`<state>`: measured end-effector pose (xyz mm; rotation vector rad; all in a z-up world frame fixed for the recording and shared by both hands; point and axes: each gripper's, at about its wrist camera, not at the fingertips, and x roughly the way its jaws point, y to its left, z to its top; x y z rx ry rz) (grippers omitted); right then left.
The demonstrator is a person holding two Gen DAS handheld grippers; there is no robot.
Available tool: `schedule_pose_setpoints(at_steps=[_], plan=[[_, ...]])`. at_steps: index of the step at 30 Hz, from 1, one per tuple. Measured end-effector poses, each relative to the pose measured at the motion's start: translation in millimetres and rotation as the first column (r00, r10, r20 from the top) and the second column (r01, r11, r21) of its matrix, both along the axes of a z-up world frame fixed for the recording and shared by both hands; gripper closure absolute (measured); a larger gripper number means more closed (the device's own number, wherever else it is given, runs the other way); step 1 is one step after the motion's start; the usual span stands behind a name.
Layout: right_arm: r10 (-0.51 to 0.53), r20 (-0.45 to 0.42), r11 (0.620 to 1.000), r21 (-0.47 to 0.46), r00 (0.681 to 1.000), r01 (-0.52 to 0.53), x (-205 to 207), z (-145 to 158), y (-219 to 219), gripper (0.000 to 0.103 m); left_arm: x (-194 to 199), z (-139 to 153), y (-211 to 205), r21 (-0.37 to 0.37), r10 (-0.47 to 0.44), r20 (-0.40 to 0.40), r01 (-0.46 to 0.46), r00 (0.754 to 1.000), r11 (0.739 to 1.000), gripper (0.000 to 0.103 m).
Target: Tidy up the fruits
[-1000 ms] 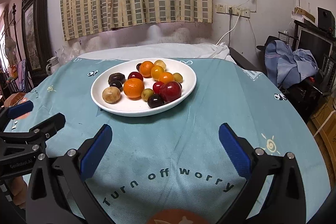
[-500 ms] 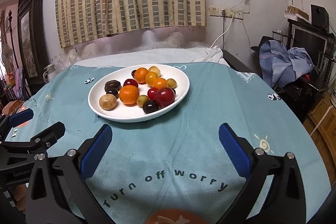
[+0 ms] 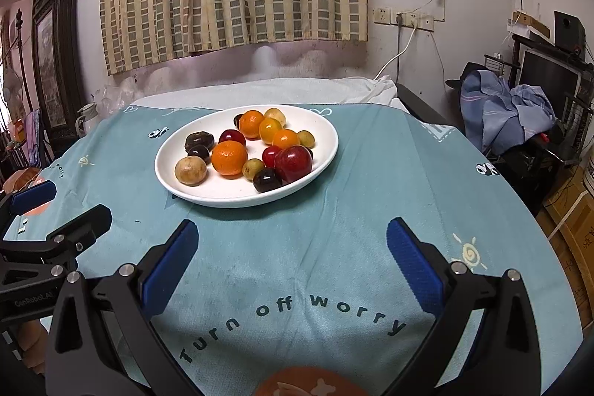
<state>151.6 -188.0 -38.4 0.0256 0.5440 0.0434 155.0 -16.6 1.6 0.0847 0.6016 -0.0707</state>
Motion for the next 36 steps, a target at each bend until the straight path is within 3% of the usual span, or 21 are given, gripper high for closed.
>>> schedule_pose_setpoints(at_steps=[25, 36], plan=[[-0.002, -0.001, 1.0, -0.003, 1.0, 0.002, -0.1, -1.2, 0.0, 0.001, -2.6, -4.8, -3.2, 0.023, 0.006, 0.018, -0.007, 1.0, 1.0, 0.002], [-0.004, -0.003, 1.0, 0.003, 1.0, 0.004, -0.4, -3.1, -1.1, 0.001, -1.2, -3.2, -0.6, -0.008, -0.017, -0.001, 0.017, 1.0, 1.0, 0.002]])
